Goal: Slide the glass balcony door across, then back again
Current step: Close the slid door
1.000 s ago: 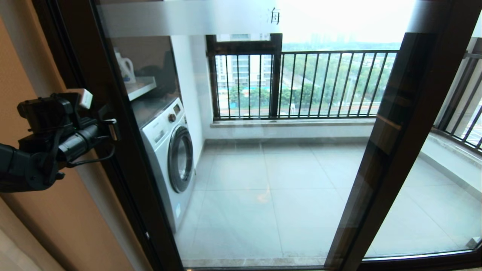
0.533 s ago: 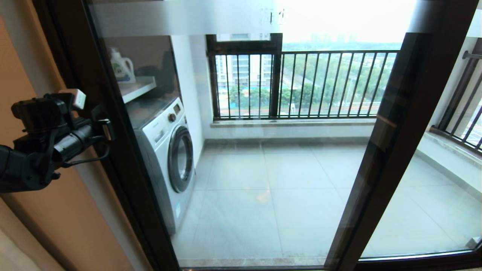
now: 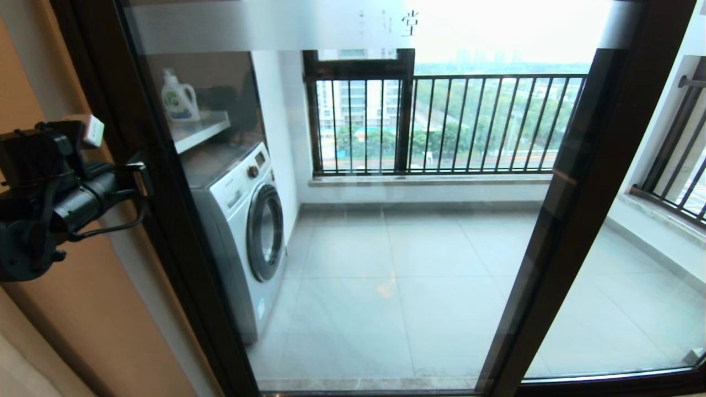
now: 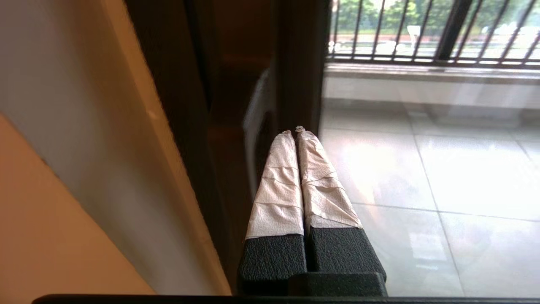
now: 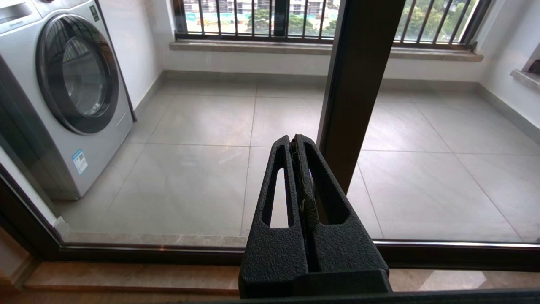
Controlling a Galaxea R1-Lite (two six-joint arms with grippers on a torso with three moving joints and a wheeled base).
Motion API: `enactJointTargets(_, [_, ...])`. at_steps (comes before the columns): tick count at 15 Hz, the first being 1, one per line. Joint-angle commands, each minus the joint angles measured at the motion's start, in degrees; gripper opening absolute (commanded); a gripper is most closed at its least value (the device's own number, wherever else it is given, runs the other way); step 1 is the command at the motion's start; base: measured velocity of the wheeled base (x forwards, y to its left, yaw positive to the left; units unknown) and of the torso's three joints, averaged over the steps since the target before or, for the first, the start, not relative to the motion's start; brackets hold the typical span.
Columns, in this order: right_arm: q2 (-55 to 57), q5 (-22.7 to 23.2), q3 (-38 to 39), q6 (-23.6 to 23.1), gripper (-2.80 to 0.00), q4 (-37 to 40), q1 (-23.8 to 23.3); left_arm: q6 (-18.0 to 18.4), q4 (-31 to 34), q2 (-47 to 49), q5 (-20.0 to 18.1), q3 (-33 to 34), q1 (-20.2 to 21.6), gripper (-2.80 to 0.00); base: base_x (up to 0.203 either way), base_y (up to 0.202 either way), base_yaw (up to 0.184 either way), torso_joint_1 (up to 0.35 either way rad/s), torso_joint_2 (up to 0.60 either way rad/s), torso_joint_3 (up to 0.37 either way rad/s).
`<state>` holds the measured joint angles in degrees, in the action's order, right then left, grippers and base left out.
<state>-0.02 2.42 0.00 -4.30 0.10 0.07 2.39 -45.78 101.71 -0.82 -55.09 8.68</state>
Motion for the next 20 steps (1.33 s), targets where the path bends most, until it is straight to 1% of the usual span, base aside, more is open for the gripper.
enactJointTargets(1, [-0.06, 0.04, 0.18, -0.01, -2.80, -0.01, 0.01, -0.01, -0.28, -6.07, -0.27, 2.78, -1.60, -2.80, 0.000, 0.000, 0.000, 0.000, 0.00, 0.000])
enactJointTargets(4, [-0.06, 0.04, 0.18, -0.01, -2.80, -0.01, 0.01, -0.27, -0.23, -12.51, -0.09, 7.96, -2.21, -2.80, 0.000, 0.000, 0.000, 0.000, 0.00, 0.000])
enactJointTargets(6, [-0.06, 0.04, 0.18, -0.01, -2.80, -0.01, 0.01, -0.52, -0.26, -14.36, -0.07, 10.23, 1.56, -2.80, 0.000, 0.000, 0.000, 0.000, 0.00, 0.000])
enactJointTargets(7, [-0.06, 0.04, 0.18, -0.01, -2.80, -0.01, 0.01, -1.37, -0.21, -15.74, -0.18, 12.30, 3.01, -2.80, 0.000, 0.000, 0.000, 0.000, 0.00, 0.000])
enactJointTargets(9, [-0.06, 0.04, 0.18, -0.01, -2.80, -0.01, 0.01, -5.01, 0.18, -19.92, -0.32, 16.36, 4.13, -2.80, 0.000, 0.000, 0.000, 0.000, 0.00, 0.000])
enactJointTargets(11, [-0.06, 0.04, 0.18, -0.01, -2.80, -0.01, 0.01, -10.81, 2.29, -26.07, -0.46, 20.22, 4.69, -2.80, 0.000, 0.000, 0.000, 0.000, 0.00, 0.000])
enactJointTargets(12, [-0.06, 0.04, 0.18, -0.01, -2.80, -0.01, 0.01, -13.13, 4.78, -30.85, -1.43, 22.53, 4.78, -2.80, 0.000, 0.000, 0.000, 0.000, 0.00, 0.000])
enactJointTargets(14, [-0.06, 0.04, 0.18, -0.01, -2.80, -0.01, 0.01, -15.35, 10.86, -42.20, -6.25, 25.98, 4.89, -2.80, 0.000, 0.000, 0.000, 0.000, 0.00, 0.000])
enactJointTargets(15, [-0.06, 0.04, 0.18, -0.01, -2.80, -0.01, 0.01, -16.45, 15.37, -48.68, -8.63, 26.60, 4.92, -2.80, 0.000, 0.000, 0.000, 0.000, 0.00, 0.000])
enactJointTargets(17, [-0.06, 0.04, 0.18, -0.01, -2.80, -0.01, 0.01, -19.26, 30.09, -61.25, -13.03, 24.84, 4.86, -2.80, 0.000, 0.000, 0.000, 0.000, 0.00, 0.000])
enactJointTargets(18, [-0.06, 0.04, 0.18, -0.01, -2.80, -0.01, 0.01, -20.45, 38.23, -66.47, -16.09, 23.16, 4.81, -2.80, 0.000, 0.000, 0.000, 0.000, 0.00, 0.000])
enactJointTargets(19, [-0.06, 0.04, 0.18, -0.01, -2.80, -0.01, 0.01, -21.32, 44.63, -70.84, -20.47, 21.97, 4.77, -2.80, 0.000, 0.000, 0.000, 0.000, 0.00, 0.000])
enactJointTargets(20, [-0.06, 0.04, 0.18, -0.01, -2.80, -0.01, 0.01, -21.43, 47.26, -73.34, -23.02, 21.52, 4.74, -2.80, 0.000, 0.000, 0.000, 0.000, 0.00, 0.000])
